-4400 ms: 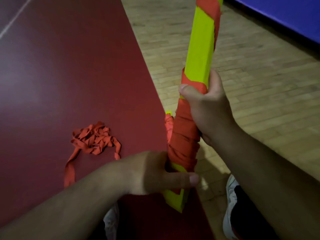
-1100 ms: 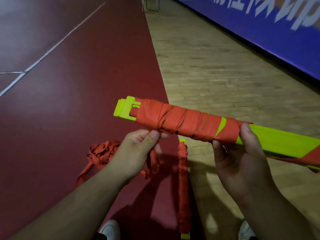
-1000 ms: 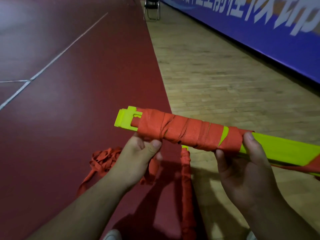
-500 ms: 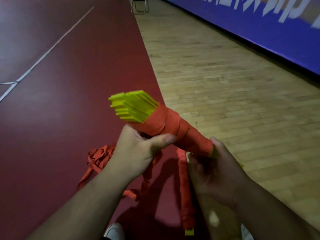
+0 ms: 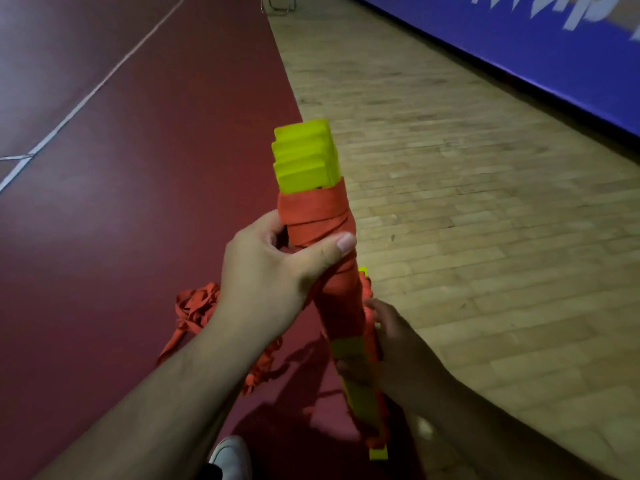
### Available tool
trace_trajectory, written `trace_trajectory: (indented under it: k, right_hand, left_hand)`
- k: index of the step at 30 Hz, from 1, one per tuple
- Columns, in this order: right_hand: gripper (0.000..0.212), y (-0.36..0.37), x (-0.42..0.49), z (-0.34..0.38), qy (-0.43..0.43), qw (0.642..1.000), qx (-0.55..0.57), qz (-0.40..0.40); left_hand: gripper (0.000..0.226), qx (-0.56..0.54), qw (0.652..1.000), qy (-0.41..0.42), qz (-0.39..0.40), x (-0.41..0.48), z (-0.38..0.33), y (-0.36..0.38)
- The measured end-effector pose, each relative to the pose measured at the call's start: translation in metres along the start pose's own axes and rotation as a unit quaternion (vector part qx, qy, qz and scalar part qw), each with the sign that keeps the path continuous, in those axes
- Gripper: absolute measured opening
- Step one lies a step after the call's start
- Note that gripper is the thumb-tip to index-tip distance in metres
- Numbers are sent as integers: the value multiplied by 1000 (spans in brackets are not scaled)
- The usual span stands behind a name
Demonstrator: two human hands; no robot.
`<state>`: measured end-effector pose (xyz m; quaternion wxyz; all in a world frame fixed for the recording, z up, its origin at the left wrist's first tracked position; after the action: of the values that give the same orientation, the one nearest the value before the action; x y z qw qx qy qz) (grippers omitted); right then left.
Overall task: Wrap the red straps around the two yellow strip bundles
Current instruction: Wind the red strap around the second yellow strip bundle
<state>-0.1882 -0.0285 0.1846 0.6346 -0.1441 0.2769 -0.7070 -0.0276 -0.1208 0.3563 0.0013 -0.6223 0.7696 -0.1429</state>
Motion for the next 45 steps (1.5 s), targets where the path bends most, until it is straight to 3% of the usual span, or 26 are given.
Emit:
trace_trajectory:
  k: [3,5,8,11,15,19,21,25,30,36,38,41,43,45]
  right_hand:
    - [57,7,-6,12,-43,996,80,19]
    - [45,2,-10,20,-66,993,99,-11]
    - [45,-18,-12,17,-50,992,61,-96]
    - [46,-34,-11,1,5,994,-22,-107]
    - [39,-41,-10,-4,24,992,-74,-98]
    - [40,-41,-8,2,13,995,-51,-90]
    - [38,-40,-7,6,5,996,-24,-80]
    - [37,-38,-8,12,-15,997,13,-75]
    - [34,-41,-10,17,-27,997,9,-77]
    - [38,-60,-9,23,-39,992,-17,-122]
    - [35,-62,-9,27,-47,992,-13,-113]
    - [30,-58,-9,28,-49,994,27,-92]
    - [26,-53,-9,27,-39,994,58,-78]
    - [23,-48,-10,27,-27,994,91,-60]
  left_hand:
    - [20,-74,996,-18,42,-1,-10,9]
    - [19,-90,991,-43,87,3,-10,11]
    - [27,71,986,-47,145,14,9,8]
    - [35,235,956,-112,133,23,48,-3]
    - [33,212,959,-144,122,19,65,-7]
    - [32,-29,967,-209,145,12,62,4]
    - [27,-67,969,-211,106,14,60,1]
    - [16,60,988,-138,35,24,58,-17]
    - [14,219,971,-92,-5,27,60,-24]
    - [31,236,968,-83,8,30,63,-23]
    - [31,203,975,-88,31,26,62,-17]
    - [33,12,986,-150,78,18,59,0]
    - [26,-88,976,-187,65,19,59,4]
    - [25,-101,974,-194,59,23,62,3]
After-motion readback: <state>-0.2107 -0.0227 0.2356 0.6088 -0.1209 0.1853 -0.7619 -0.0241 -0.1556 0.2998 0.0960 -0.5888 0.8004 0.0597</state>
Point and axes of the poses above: each hand's wrist, its own x-axis towards the middle knuckle, its own y-axis out of the palm, z = x × y, the point moved 9 cm from there along x, towards the middle knuckle, and after that the axes turned 8 degrees about -y, right-handed, at the moved point
